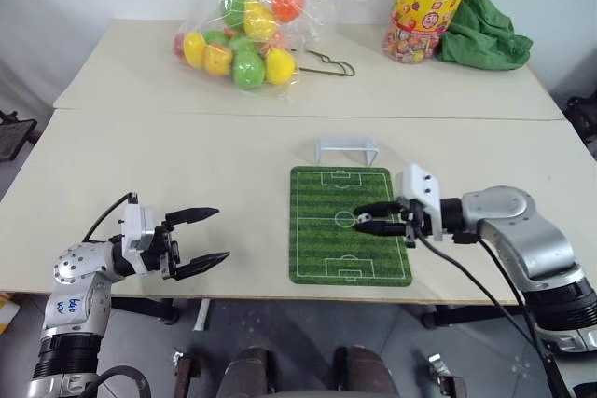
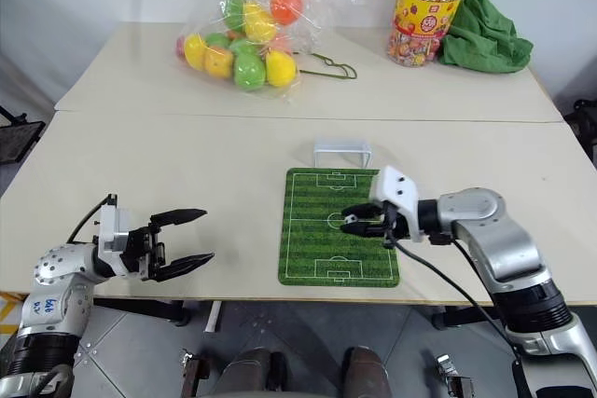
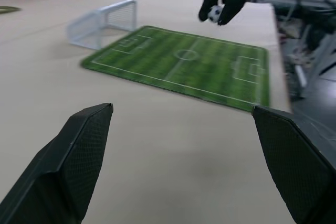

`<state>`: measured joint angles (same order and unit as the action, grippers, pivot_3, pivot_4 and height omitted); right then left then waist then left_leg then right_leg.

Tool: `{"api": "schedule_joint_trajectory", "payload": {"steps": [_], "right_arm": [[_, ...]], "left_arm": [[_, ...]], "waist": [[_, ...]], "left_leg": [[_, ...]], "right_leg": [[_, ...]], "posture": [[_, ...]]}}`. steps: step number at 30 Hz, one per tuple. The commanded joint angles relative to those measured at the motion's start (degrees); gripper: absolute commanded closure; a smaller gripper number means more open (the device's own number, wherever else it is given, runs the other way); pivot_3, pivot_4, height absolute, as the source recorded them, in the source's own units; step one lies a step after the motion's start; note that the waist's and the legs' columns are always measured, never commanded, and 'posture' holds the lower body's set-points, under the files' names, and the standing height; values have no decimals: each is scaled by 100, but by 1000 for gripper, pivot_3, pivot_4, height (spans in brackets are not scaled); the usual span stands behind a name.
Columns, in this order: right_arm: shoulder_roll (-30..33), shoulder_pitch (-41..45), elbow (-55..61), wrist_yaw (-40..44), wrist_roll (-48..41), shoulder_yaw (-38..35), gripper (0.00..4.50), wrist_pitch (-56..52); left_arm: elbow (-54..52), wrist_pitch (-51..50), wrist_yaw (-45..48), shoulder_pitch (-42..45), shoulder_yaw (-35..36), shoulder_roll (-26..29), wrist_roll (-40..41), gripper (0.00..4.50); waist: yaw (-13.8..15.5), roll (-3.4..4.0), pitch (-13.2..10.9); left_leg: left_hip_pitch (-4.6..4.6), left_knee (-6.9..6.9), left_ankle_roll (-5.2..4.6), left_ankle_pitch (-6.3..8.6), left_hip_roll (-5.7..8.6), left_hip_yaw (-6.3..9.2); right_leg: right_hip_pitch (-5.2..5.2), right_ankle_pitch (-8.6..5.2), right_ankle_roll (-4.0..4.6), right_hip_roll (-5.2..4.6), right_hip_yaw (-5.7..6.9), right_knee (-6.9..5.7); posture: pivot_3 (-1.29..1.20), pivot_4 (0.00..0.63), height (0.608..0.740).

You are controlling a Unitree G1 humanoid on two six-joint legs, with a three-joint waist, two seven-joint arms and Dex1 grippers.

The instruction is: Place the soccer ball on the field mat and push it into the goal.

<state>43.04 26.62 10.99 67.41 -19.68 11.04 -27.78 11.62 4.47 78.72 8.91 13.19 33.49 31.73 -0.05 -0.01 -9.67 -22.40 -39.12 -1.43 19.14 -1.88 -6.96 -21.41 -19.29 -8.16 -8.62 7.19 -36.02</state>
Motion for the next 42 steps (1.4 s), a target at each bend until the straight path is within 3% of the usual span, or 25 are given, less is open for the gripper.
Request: {"api": "schedule_joint_trajectory", "payload": {"steps": [1, 23, 29, 42], "right_arm": [[-1, 103, 145, 168, 139, 228, 3637, 145], [-296, -85, -358, 479, 776, 902, 3637, 711], [-278, -136, -293, 516, 722, 831, 1729, 696], [-179, 280, 505, 501, 450, 525, 1729, 342]], "left_arm": [[143, 235, 352, 162, 217, -137, 393, 0], [-499, 110, 106, -316, 145, -290, 429, 0], [-450, 110, 65, -233, 127, -288, 405, 0], [-347, 134, 107, -73, 45, -325, 409, 0]], "waist": [[0, -6, -2], [-25, -10, -1], [-25, -10, -1], [-35, -10, -1]], "left_leg": [[-1, 0, 0, 0, 1, 1], [0, -1, 0, 0, 0, 2], [1, -1, 0, 0, 0, 2], [1, -3, 0, 0, 0, 2]], "right_leg": [[0, 0, 0, 0, 2, 0], [2, 0, 0, 1, 5, 0], [3, 0, 0, 1, 5, 0], [1, 0, 0, 2, 5, -1]], "posture": [[0, 150, 740], [0, 150, 740], [0, 150, 740], [0, 150, 740]]}}
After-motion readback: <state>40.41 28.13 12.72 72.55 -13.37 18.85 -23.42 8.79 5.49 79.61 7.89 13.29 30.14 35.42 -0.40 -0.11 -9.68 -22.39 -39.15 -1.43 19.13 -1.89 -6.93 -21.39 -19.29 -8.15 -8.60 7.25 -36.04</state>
